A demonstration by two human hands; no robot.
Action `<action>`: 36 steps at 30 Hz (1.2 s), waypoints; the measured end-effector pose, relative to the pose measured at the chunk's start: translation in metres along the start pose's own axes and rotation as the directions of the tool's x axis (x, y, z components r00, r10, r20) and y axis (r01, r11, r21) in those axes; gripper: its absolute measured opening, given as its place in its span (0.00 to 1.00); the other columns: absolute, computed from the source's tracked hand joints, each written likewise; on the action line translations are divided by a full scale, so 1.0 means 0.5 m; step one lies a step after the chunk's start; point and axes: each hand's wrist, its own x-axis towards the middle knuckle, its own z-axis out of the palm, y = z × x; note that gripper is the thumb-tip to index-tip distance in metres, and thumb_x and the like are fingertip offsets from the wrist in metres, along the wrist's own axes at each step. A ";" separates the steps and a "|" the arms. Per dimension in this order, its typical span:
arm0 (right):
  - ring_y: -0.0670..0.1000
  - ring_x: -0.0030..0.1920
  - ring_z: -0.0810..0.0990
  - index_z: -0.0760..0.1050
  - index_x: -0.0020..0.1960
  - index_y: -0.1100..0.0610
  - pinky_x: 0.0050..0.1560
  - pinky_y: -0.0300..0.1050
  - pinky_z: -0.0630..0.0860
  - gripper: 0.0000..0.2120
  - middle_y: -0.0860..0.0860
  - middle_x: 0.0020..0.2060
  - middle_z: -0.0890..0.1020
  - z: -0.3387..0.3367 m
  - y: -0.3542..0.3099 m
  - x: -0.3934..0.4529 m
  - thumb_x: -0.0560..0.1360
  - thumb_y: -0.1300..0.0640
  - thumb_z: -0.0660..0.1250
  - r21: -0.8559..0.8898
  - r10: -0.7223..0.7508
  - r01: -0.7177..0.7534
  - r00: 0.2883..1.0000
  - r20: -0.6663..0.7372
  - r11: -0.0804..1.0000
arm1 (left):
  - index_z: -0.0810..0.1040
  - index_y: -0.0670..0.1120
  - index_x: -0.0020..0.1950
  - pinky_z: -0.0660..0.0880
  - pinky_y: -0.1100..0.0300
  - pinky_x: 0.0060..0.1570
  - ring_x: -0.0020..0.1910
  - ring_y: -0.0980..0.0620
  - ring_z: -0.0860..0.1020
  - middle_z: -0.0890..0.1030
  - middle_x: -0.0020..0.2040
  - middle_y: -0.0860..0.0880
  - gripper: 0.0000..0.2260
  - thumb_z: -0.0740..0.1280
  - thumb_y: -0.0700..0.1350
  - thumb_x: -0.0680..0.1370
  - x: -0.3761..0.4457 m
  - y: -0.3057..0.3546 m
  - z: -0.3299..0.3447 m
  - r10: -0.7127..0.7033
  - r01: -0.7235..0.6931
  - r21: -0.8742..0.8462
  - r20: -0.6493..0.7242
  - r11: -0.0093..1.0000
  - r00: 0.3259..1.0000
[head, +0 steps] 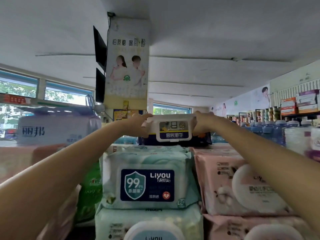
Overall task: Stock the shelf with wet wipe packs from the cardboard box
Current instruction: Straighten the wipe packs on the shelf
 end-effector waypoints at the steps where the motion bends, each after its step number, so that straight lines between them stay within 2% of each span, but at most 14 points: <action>1: 0.63 0.65 0.67 0.48 0.75 0.50 0.61 0.53 0.72 0.39 0.61 0.70 0.61 -0.001 -0.005 -0.013 0.71 0.52 0.66 -0.019 0.006 -0.007 0.999 -0.039 1.000 | 0.52 0.51 0.76 0.62 0.45 0.70 0.71 0.41 0.62 0.60 0.74 0.41 0.35 0.68 0.43 0.75 -0.013 -0.005 0.000 0.014 -0.014 -0.012 -0.019 1.000 1.000; 3: 0.65 0.68 0.61 0.52 0.75 0.49 0.66 0.58 0.66 0.35 0.60 0.71 0.56 -0.008 -0.019 -0.045 0.72 0.54 0.65 -0.049 -0.065 0.060 0.993 -0.098 0.997 | 0.55 0.49 0.75 0.63 0.50 0.69 0.70 0.44 0.64 0.61 0.74 0.42 0.32 0.67 0.43 0.75 -0.042 -0.007 0.002 0.040 -0.040 -0.015 -0.023 0.999 0.999; 5: 0.63 0.67 0.62 0.61 0.71 0.50 0.65 0.59 0.66 0.28 0.58 0.68 0.61 -0.020 -0.040 -0.082 0.73 0.54 0.64 -0.071 -0.173 0.165 0.976 -0.128 0.984 | 0.58 0.48 0.74 0.64 0.53 0.67 0.70 0.45 0.66 0.63 0.73 0.44 0.29 0.66 0.45 0.77 -0.070 -0.003 0.002 0.058 -0.059 -0.021 -0.007 0.998 0.998; 9: 0.54 0.59 0.73 0.72 0.63 0.55 0.52 0.42 0.69 0.16 0.54 0.61 0.74 -0.037 -0.065 -0.158 0.76 0.60 0.61 -0.037 -0.404 0.403 0.912 -0.064 0.915 | 0.68 0.47 0.68 0.67 0.57 0.62 0.64 0.47 0.72 0.73 0.66 0.44 0.18 0.63 0.46 0.78 -0.130 -0.001 -0.012 0.062 -0.058 -0.106 0.027 0.993 0.998; 13: 0.46 0.49 0.72 0.77 0.58 0.53 0.38 0.34 0.66 0.15 0.47 0.52 0.77 -0.043 -0.051 -0.218 0.75 0.64 0.60 -0.012 -0.498 0.500 0.864 0.068 0.866 | 0.77 0.47 0.60 0.71 0.56 0.62 0.55 0.52 0.77 0.79 0.57 0.49 0.12 0.61 0.49 0.79 -0.199 0.009 -0.016 0.120 -0.115 -0.135 0.030 0.984 0.992; 15: 0.48 0.52 0.75 0.77 0.58 0.53 0.49 0.39 0.73 0.16 0.48 0.54 0.78 -0.042 -0.041 -0.235 0.74 0.65 0.60 0.020 -0.525 0.529 0.837 0.152 0.849 | 0.77 0.47 0.60 0.72 0.57 0.59 0.53 0.54 0.77 0.79 0.55 0.50 0.13 0.61 0.49 0.79 -0.226 0.027 -0.015 0.148 -0.140 -0.165 0.038 0.976 0.988; 17: 0.50 0.57 0.76 0.75 0.60 0.53 0.59 0.48 0.75 0.17 0.50 0.58 0.78 -0.040 -0.030 -0.249 0.74 0.63 0.61 0.007 -0.519 0.529 0.829 0.208 0.848 | 0.75 0.48 0.62 0.73 0.55 0.60 0.56 0.53 0.76 0.78 0.59 0.48 0.15 0.61 0.51 0.78 -0.247 0.052 -0.008 0.155 -0.142 -0.153 0.080 0.978 0.985; 19: 0.51 0.56 0.77 0.73 0.61 0.53 0.59 0.49 0.75 0.16 0.50 0.56 0.78 -0.029 -0.022 -0.259 0.73 0.62 0.64 0.002 -0.522 0.530 0.833 0.183 0.848 | 0.72 0.49 0.66 0.72 0.53 0.62 0.59 0.51 0.75 0.76 0.62 0.47 0.17 0.62 0.52 0.78 -0.261 0.075 0.003 0.134 -0.121 -0.118 0.109 0.986 0.985; 22: 0.52 0.53 0.77 0.75 0.53 0.55 0.60 0.48 0.70 0.08 0.50 0.46 0.77 0.004 -0.014 -0.287 0.75 0.63 0.64 -0.067 -0.549 0.545 0.832 -0.079 0.836 | 0.71 0.49 0.67 0.72 0.56 0.59 0.52 0.53 0.75 0.77 0.60 0.46 0.17 0.62 0.49 0.78 -0.276 0.107 0.023 0.097 -0.096 -0.073 0.012 0.993 0.995; 24: 0.53 0.51 0.78 0.75 0.50 0.55 0.67 0.54 0.61 0.06 0.50 0.43 0.79 0.031 -0.007 -0.303 0.77 0.62 0.61 -0.240 -0.580 0.531 0.774 -0.254 0.813 | 0.71 0.49 0.67 0.73 0.57 0.56 0.50 0.51 0.76 0.78 0.59 0.45 0.17 0.61 0.50 0.79 -0.288 0.127 0.039 0.068 -0.071 -0.038 -0.080 0.997 0.994; 25: 0.53 0.50 0.78 0.75 0.49 0.56 0.69 0.56 0.58 0.07 0.51 0.41 0.79 0.040 -0.003 -0.308 0.77 0.63 0.59 -0.299 -0.593 0.518 0.752 -0.288 0.801 | 0.71 0.50 0.67 0.72 0.58 0.54 0.51 0.49 0.77 0.79 0.58 0.45 0.17 0.60 0.50 0.79 -0.293 0.134 0.047 0.044 -0.048 -0.024 -0.121 0.999 0.992; 27: 0.54 0.50 0.78 0.74 0.47 0.55 0.69 0.58 0.56 0.10 0.50 0.37 0.76 0.044 0.005 -0.313 0.77 0.65 0.56 -0.298 -0.579 0.502 0.758 -0.301 0.812 | 0.70 0.51 0.68 0.70 0.59 0.51 0.54 0.47 0.78 0.79 0.57 0.45 0.17 0.59 0.51 0.80 -0.302 0.146 0.060 -0.006 0.003 -0.012 -0.183 1.000 0.983; 31: 0.54 0.50 0.76 0.68 0.38 0.55 0.71 0.63 0.52 0.10 0.49 0.33 0.71 0.030 0.009 -0.315 0.73 0.68 0.56 -0.128 -0.441 0.422 0.853 -0.279 0.898 | 0.67 0.55 0.70 0.68 0.49 0.63 0.61 0.45 0.74 0.76 0.63 0.45 0.19 0.58 0.54 0.79 -0.301 0.168 0.077 -0.035 0.050 0.067 -0.206 0.997 0.978; 36: 0.55 0.52 0.76 0.62 0.32 0.54 0.71 0.65 0.50 0.15 0.47 0.30 0.67 0.024 -0.010 -0.319 0.75 0.65 0.57 -0.146 -0.346 0.320 0.910 -0.228 0.936 | 0.58 0.59 0.73 0.56 0.44 0.69 0.69 0.42 0.64 0.66 0.71 0.48 0.22 0.56 0.56 0.79 -0.299 0.188 0.100 -0.061 0.108 0.226 -0.205 0.968 0.977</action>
